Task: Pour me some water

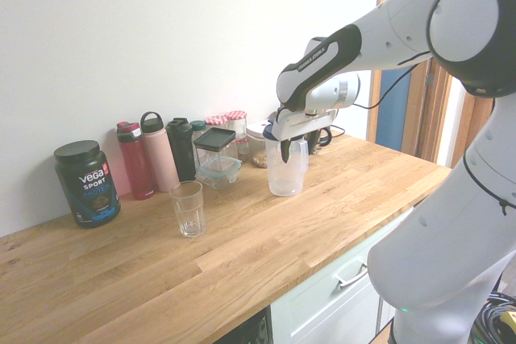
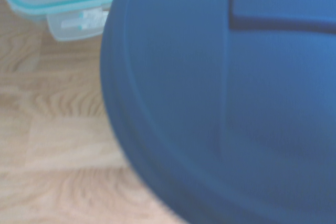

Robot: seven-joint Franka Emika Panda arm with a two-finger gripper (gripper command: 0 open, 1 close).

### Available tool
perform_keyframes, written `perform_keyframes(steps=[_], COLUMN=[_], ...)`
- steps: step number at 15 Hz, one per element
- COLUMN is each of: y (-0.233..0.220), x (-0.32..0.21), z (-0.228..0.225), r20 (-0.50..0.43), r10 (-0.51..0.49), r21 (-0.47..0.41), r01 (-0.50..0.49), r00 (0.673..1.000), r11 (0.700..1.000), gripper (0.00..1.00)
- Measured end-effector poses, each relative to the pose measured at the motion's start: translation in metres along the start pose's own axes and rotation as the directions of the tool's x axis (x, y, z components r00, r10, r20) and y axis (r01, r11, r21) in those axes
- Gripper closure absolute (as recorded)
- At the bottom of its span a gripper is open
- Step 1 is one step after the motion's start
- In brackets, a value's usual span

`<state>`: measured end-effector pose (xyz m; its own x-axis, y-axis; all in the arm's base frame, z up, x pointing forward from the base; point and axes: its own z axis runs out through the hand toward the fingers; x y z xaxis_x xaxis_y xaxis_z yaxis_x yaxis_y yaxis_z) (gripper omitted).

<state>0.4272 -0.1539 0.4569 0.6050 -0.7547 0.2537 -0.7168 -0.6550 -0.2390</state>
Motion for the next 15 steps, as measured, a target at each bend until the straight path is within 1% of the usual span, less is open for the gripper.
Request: perform_keyframes(steps=[3, 15], y=[0.0005, -0.0003], x=[0.0051, 0.0047], z=[-0.0042, -0.0011], r20=[-0.010, -0.004], r10=[-0.001, -0.019], r21=[0.006, 0.003], r01=[0.001, 0.019], r00=[1.000, 1.000], r11=[1.000, 1.000], gripper=[1.00, 1.00])
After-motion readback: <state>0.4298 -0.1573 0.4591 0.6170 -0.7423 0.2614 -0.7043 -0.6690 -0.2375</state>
